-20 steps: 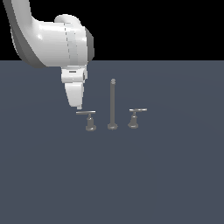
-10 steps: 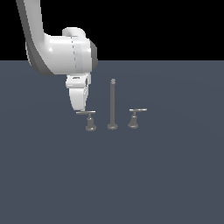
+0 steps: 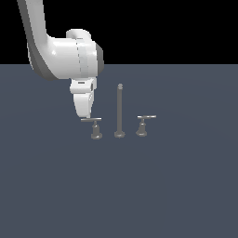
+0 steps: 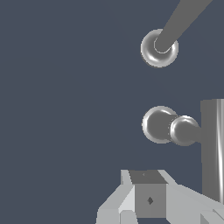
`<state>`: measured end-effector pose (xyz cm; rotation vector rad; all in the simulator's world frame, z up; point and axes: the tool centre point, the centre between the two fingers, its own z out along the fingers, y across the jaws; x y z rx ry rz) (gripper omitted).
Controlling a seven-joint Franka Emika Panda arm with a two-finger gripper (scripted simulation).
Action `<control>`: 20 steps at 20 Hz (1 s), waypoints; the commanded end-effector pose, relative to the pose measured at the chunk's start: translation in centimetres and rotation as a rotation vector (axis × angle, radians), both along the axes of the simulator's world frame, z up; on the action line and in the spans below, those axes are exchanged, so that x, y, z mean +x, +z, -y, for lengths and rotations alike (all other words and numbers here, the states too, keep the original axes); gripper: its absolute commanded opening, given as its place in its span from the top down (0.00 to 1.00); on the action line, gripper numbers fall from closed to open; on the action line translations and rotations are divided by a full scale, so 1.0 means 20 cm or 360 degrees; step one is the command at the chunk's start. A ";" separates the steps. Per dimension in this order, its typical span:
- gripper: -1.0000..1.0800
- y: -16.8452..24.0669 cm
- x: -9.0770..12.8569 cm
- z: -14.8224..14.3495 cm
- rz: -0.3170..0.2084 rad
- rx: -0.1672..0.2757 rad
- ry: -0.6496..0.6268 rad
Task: Turn on the faucet by rotating a designated handle.
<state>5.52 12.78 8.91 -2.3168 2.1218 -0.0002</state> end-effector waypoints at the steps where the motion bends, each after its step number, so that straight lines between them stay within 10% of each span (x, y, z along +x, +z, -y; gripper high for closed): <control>1: 1.00 0.00 -0.02 -0.01 0.0000 0.0000 0.0000; 20: 1.00 0.00 -0.25 -0.04 0.0006 0.0001 -0.0004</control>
